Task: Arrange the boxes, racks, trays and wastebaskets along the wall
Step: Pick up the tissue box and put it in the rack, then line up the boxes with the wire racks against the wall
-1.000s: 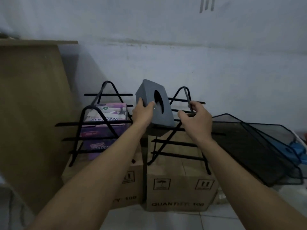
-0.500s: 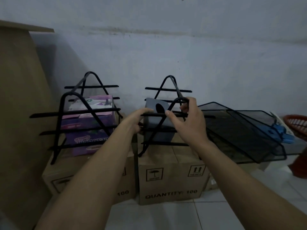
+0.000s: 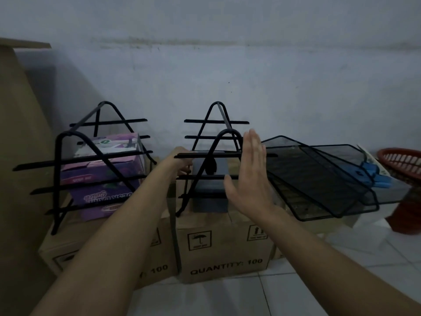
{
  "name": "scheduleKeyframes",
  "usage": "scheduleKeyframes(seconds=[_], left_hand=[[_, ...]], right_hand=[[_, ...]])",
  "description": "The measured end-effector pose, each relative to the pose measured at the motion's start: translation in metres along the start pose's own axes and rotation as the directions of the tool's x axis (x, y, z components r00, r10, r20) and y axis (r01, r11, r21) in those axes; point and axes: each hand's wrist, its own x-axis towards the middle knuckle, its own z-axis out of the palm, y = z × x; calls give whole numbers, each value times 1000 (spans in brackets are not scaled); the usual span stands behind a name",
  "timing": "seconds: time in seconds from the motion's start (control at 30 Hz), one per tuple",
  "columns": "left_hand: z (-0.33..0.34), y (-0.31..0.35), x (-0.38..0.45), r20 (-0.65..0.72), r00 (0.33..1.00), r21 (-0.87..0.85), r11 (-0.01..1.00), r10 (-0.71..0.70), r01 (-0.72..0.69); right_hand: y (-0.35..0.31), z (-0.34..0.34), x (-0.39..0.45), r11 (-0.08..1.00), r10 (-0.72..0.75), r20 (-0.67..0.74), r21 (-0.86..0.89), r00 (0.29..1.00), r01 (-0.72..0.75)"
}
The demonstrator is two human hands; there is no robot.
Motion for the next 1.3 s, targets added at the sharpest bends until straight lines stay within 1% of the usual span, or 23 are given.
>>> scheduleKeyframes(seconds=[0.13,0.17,0.23,0.27,0.33,0.4,0.43,0.5,0.6,0.67,0.73,0.8,0.87,0.9,0.93,0.97,1.0,1.1,1.13,1.17,1.23,1.27,1.3], left_hand=[[-5,2,-8,-129,982,-193,968,137,-161],[-7,0,-13,-140,980,-276,945,139,-173],[-15,-2,-22,-119,986,-463,872,116,-158],[-21,-2,-24,-103,987,-501,851,120,-156],[-30,2,-30,-64,984,-484,857,166,-176],[-34,12,-41,-80,968,-446,860,237,-248],[-36,19,-49,-118,949,-407,858,292,-315],[-43,32,-62,-213,886,-299,835,413,-461],[-70,43,-83,-340,758,-158,760,557,-630],[-93,38,-98,-451,659,-19,732,602,-681],[-116,23,-118,-540,527,193,706,656,-681],[-134,5,-136,-555,416,409,673,720,-617],[-148,-17,-150,-515,345,586,616,785,-526],[-153,-28,-156,-491,334,645,593,805,-482],[-157,-39,-161,-469,343,686,580,814,-438],[-161,-50,-166,-443,374,718,573,814,-395],[-165,-62,-172,-410,422,749,562,808,-349],[-170,-103,-185,-305,619,832,519,724,-197],[-169,-117,-186,-306,671,835,529,676,-153],[-169,-131,-186,-340,705,818,565,622,-104],[-168,-163,-183,-423,763,752,659,489,-5],[-168,-180,-178,-423,800,737,676,427,29],[-168,-195,-173,-390,833,744,668,393,33]], right_hand=[[-14,-9,6,992,-121,-99,20,988,123],[-19,-9,7,988,-149,-102,35,984,153],[-29,-7,8,980,-184,-93,58,979,190],[-33,-5,8,978,-189,-91,68,978,195],[-41,-3,10,974,-200,-110,85,974,210],[-50,-1,13,964,-235,-151,90,960,250],[-56,1,13,958,-248,-177,104,952,269],[-72,7,12,934,-273,-215,176,938,312],[-100,21,7,869,-301,-238,330,924,368],[-116,35,4,839,-242,-230,438,942,323],[-135,54,0,811,-171,-194,530,966,250],[-154,74,-8,796,-124,-134,578,983,179],[-171,91,-16,791,-79,-78,602,994,110],[-177,98,-21,787,-40,-53,613,998,64],[-181,105,-25,787,7,-28,617,1000,12],[-184,113,-30,789,58,-3,613,998,-44],[-186,121,-36,788,107,30,608,994,-104],[-186,142,-50,759,252,175,574,952,-306],[-185,148,-53,749,299,228,546,927,-376],[-182,153,-55,750,330,268,507,905,-424],[-174,162,-57,801,364,299,383,882,-460],[-169,166,-58,829,379,332,293,864,-476],[-165,171,-58,853,391,388,188,834,-487]])
